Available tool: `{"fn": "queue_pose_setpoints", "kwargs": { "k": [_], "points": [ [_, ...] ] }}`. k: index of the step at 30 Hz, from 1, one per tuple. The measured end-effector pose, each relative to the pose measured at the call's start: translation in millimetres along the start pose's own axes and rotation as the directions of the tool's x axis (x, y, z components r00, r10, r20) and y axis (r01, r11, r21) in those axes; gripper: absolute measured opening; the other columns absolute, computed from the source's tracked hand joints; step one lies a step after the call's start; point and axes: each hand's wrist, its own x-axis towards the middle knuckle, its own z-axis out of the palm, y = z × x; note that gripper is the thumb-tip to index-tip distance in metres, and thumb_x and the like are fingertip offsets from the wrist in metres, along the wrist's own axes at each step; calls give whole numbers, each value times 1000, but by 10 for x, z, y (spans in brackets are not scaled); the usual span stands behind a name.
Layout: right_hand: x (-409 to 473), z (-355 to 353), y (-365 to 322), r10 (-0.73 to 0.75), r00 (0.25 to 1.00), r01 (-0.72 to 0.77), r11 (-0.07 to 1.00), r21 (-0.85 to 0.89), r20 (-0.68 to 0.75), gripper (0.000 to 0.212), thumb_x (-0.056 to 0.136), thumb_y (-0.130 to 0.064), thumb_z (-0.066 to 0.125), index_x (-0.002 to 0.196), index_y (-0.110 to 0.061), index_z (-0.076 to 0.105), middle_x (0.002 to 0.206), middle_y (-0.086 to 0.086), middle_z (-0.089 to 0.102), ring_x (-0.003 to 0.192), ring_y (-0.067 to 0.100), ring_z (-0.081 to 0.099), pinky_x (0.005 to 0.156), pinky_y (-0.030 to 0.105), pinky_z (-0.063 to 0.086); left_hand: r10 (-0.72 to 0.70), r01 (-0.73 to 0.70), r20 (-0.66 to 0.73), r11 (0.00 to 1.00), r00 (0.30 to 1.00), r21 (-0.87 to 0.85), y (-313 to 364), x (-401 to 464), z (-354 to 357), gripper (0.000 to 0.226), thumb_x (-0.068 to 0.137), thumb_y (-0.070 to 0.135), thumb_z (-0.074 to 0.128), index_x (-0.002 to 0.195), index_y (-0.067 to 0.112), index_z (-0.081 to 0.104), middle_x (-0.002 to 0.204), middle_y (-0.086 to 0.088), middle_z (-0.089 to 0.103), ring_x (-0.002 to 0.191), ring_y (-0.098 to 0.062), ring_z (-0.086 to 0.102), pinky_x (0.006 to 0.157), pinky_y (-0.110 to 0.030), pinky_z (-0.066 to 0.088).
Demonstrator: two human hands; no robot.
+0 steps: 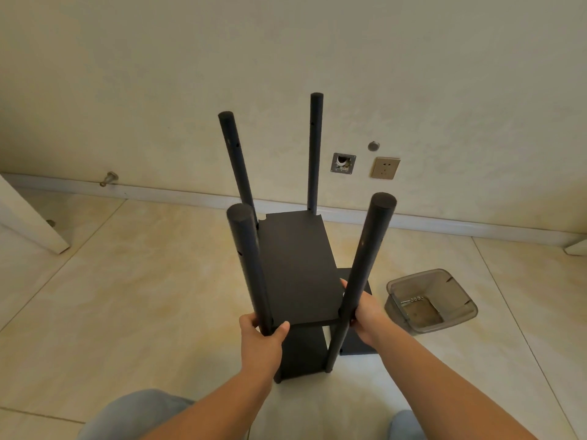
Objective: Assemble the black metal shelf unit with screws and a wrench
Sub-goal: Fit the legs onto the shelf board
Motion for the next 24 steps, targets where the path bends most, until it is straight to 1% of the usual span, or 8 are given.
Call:
{"fn": "queue_pose_setpoints", "kwargs": {
  "k": [5, 9, 11, 13, 15, 18, 20, 24],
  "points": [
    [-65, -98, 4, 56, 998, -56, 998, 22, 11, 29, 102, -25, 35, 107, -14, 61, 96, 11, 62, 86, 28, 58, 78, 39, 51, 50, -49, -14, 994, 999, 93, -59, -21, 39, 23, 95, 25, 54, 107, 20, 35, 101, -3, 54, 90, -21, 57, 76, -31, 45],
    [-127, -18, 23, 93, 996, -93, 996, 9, 14, 27, 101, -29, 39, 98, -15, 62, 97, 13, 62, 94, 32, 57, 95, 53, 45, 5, -1, -56, 997, 998, 81, -93, 31, 48, 16, 99, 23, 46, 108, 19, 33, 93, -2, 52, 80, -17, 55, 76, -35, 44],
    [-102, 43, 43, 58, 998, -58, 998, -10, 6, 27, 100, -31, 41, 90, -14, 60, 93, 11, 61, 90, 28, 57, 93, 44, 46, -24, 28, -70, 998, 997, 54, -90, 75, 26, 15, 100, 21, 43, 108, 21, 31, 89, -1, 51, 75, -13, 51, 77, -36, 42],
    [-134, 111, 28, 3, 1000, -4, 997, -82, -14, 30, 101, -25, 36, 82, -13, 56, 84, 8, 57, 79, 22, 52, 80, 32, 43, -38, 41, -76, 998, 996, 40, -83, 113, -19, 17, 100, 20, 42, 112, 21, 31, 90, -1, 51, 75, -13, 51, 78, -36, 42],
    [-138, 199, 11, -57, 998, 54, 983, -176, -13, 28, 101, -17, 33, 95, -10, 59, 93, 11, 59, 86, 23, 54, 75, 29, 41, -31, 34, -89, 999, 996, 28, -69, 165, -72, 24, 100, 19, 43, 122, 17, 33, 99, -4, 54, 85, -20, 56, 83, -38, 47],
    [-127, 297, 11, -210, 976, 218, 922, -322, 58, 38, 101, -10, 32, 133, -16, 50, 126, 13, 56, 113, 29, 54, 92, 34, 43, -53, 50, -62, 997, 997, -54, -74, 289, -128, 35, 99, 15, 44, 132, 14, 33, 108, -6, 51, 97, -25, 56, 92, -42, 50],
    [-146, 320, -25, -263, 959, 284, 913, -291, 109, 42, 100, -8, 33, 141, -15, 41, 139, 12, 48, 127, 30, 46, 102, 34, 37, -84, 80, -21, 988, 996, -133, -80, 394, -136, 38, 98, 12, 45, 134, 17, 33, 114, -7, 51, 102, -25, 56, 87, -37, 52],
    [-159, 311, -128, -254, 950, 305, 880, -363, 181, 46, 104, -18, 26, 150, -19, 21, 145, 10, 39, 129, 30, 40, 104, 34, 32, -170, 177, 50, 956, 984, -233, -55, 625, -101, 45, 98, 11, 45, 141, 18, 31, 125, -12, 51, 115, -31, 55, 91, -40, 49]
  ]
}}
